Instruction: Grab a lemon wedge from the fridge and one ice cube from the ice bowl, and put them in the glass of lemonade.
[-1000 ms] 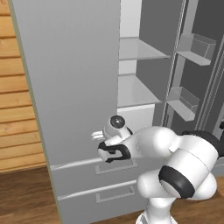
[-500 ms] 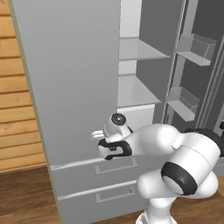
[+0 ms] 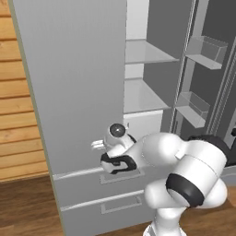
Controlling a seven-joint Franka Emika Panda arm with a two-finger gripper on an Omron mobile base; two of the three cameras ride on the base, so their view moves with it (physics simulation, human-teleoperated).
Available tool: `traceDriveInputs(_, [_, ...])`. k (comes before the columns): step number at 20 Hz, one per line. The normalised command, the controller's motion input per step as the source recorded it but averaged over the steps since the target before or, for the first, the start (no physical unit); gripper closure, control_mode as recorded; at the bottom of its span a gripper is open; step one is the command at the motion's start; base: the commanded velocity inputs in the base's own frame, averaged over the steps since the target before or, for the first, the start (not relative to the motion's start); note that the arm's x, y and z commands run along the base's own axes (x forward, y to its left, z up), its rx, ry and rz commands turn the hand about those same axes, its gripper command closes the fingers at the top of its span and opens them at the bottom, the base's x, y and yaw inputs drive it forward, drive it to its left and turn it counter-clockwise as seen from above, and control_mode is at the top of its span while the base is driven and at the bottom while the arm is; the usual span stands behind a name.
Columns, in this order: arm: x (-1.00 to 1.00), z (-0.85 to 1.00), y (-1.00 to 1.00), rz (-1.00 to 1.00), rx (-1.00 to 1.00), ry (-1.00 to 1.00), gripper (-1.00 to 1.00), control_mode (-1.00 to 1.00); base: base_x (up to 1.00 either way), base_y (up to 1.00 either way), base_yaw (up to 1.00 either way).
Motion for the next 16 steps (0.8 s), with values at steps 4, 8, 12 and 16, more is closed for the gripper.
traceDriveInputs(4, [-0.46, 0.27, 0.78, 0.05, -0.05, 0.00, 1.00, -1.00, 0.00, 0.00, 0.00])
traceDriveInputs(8, [-0.96, 0.49, 0.88, 0.08, -0.02, 0.00, 1.00, -1.00, 0.00, 0.00, 0.00])
traceDriveInputs(12, [-1.00, 0.69, 0.94, 0.12, -0.01, 0.00, 1.00, -1.00, 0.00, 0.00, 0.00])
traceDriveInputs(16, [-1.00, 0.94, 0.70, 0.14, -0.01, 0.00, 1.00, -1.00, 0.00, 0.00, 0.00])
